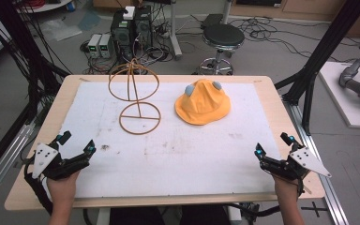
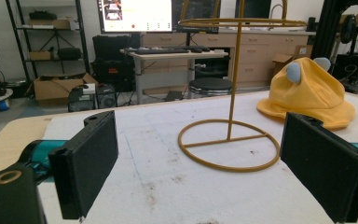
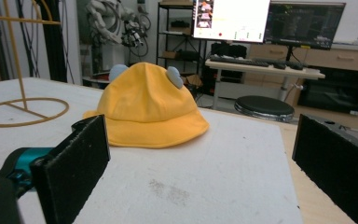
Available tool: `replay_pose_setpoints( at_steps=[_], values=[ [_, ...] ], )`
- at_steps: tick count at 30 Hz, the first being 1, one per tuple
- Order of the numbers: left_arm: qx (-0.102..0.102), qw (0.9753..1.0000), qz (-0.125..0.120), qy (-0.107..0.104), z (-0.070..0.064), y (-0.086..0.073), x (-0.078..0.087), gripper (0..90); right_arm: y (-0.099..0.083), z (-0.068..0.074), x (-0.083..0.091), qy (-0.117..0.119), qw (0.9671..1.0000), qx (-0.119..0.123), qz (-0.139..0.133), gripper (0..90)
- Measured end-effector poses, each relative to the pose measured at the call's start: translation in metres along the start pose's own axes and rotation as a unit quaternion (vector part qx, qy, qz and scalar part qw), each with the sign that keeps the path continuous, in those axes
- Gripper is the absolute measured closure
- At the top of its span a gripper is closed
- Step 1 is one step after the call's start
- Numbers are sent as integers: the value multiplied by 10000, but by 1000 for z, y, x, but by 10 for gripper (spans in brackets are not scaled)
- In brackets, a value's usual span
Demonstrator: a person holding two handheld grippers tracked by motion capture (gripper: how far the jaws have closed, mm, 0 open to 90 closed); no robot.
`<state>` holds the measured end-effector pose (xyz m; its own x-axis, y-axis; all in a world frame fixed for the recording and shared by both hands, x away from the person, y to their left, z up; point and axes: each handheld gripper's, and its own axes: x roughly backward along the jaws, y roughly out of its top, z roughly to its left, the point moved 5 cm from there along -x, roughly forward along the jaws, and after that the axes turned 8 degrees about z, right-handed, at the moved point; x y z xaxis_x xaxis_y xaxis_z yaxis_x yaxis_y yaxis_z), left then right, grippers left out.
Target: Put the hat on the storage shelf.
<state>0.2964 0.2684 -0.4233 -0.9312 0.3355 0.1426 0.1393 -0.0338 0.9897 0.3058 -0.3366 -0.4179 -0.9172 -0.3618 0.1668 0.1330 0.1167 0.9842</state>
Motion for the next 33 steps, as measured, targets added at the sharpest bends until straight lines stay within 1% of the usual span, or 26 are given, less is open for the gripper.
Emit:
replay_pose_setpoints(
  at_steps=[3, 6, 7, 15, 18, 19, 21, 24, 25, 26, 28, 29, 32, 33],
  values=[
    [-4, 10000, 2, -1, 0, 0, 0, 119, 1, 4, -1, 98, 9999, 52, -4, 35],
    [-13, 10000, -8, 10, 1, 0, 1, 119, 3, 6, -2, 126, 9999, 49, -12, 35],
    [14, 10000, -19, 11, 1, 0, 1, 119, 3, 7, -2, 141, 9999, 40, -20, 35],
    [-18, 10000, -19, -11, -1, 1, 2, 119, 8, 10, -4, 100, 9999, -25, -25, 35],
    [-24, 10000, -25, -4, 0, 1, 2, 119, 16, 14, -7, 103, 9999, -75, -75, 35],
    [-8, 10000, -19, -1, 0, 1, 1, 119, 16, 14, -7, 103, 9999, -75, -75, 35],
    [7, 10000, -24, 15, 1, 1, 2, 119, 20, 16, -10, 125, 9999, -59, -92, 35],
    [37, 10000, -47, 58, 3, 1, 4, 119, 22, 23, -19, 170, 9998, -17, 39, 35],
    [37, 10000, -47, 58, 3, 1, 4, 119, 22, 23, -19, 170, 9998, -17, 39, 35],
    [58, 9999, -65, 68, 4, 2, 4, 119, 21, 28, -24, 233, 9997, -31, 121, 35],
    [44, 10000, -56, 62, 5, 2, 5, 119, 22, 30, -29, 230, 9996, 32, 161, 35],
    [69, 9999, -75, 70, 5, 2, 5, 119, 24, 32, -32, 221, 9996, 65, 155, 35],
    [60, 9999, -75, 67, 6, 2, 5, 119, 29, 37, -40, 232, 9995, 100, 214, 35],
    [64, 9999, -81, 64, 5, 2, 5, 119, 30, 38, -43, 224, 9994, 76, 246, 35]
  ],
)
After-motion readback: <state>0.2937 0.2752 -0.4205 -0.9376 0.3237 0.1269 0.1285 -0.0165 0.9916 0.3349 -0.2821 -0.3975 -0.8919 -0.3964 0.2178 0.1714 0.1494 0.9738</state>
